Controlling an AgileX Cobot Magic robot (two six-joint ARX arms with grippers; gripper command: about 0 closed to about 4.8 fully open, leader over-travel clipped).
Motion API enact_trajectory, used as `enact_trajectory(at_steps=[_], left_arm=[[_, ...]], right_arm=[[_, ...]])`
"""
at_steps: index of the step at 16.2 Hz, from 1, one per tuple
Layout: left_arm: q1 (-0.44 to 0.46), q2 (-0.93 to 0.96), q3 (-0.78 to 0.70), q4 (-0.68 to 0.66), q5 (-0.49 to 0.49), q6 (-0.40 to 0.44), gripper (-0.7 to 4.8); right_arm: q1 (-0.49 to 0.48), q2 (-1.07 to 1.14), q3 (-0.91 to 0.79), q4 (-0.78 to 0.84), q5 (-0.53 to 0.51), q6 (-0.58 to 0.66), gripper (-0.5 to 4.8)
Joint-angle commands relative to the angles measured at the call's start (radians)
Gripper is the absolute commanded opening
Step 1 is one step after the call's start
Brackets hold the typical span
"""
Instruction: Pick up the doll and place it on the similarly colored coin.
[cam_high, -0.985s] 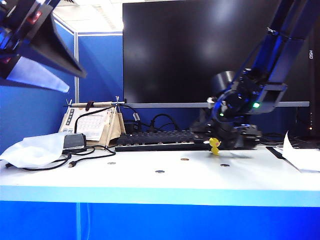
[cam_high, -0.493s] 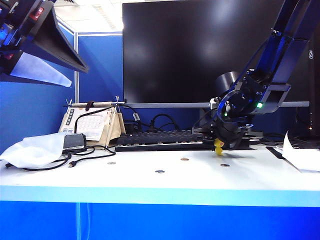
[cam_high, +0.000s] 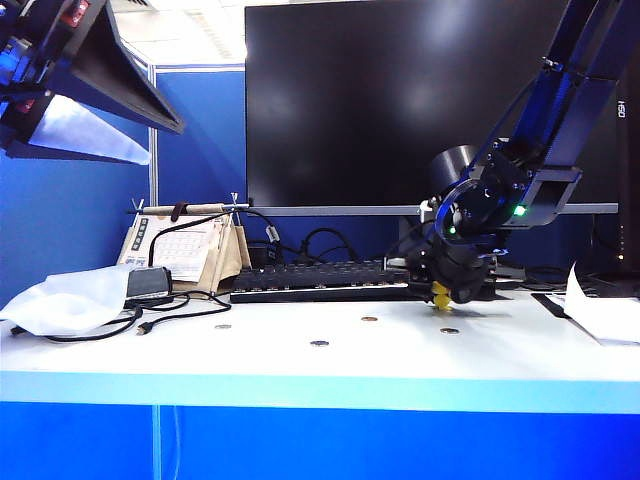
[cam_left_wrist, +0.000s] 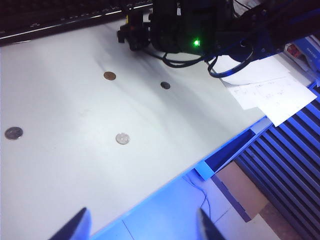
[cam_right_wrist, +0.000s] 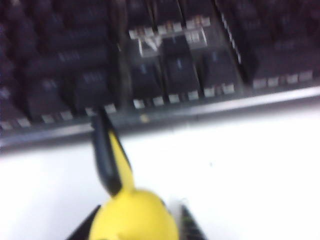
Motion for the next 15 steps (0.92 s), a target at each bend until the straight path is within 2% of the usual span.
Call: enact_trajectory(at_steps=[1,4,8,10,12,15], left_arm=[[-0.001,-0.002,0.003,0.010,0.008,0.002,2.77],[-0.001,-0.002,0.003,0.006,0.008,0.005,2.77],[-0.001,-0.002,0.003,0.013,0.008,0.005,2.77],[-0.001,-0.001,0.003,0.015,0.007,0.005,2.77],[-0.001,0.000,0.003,0.014,0.008,0.004,2.77],[-0.001,-0.001,0.003,0.014,0.008,0.004,2.77]], right_arm=[[0.000,-0.007,0.003,-0.001,0.002,-0.007,1.66],[-0.001,-0.010,0.003,0.006,0.003,-0.031,1.43],[-0.001,-0.018,0.003,0.003,0.000,-0.031,1.43],[-0.001,-0.038,0.003,0.005,-0.031,-0.056,1.42],[-0.001,-0.065,0.003,-0.001,-0.052,-0.076,0.86],[-0.001,-0.089,0.003,-0.021,-0.122,-0.083,0.84]])
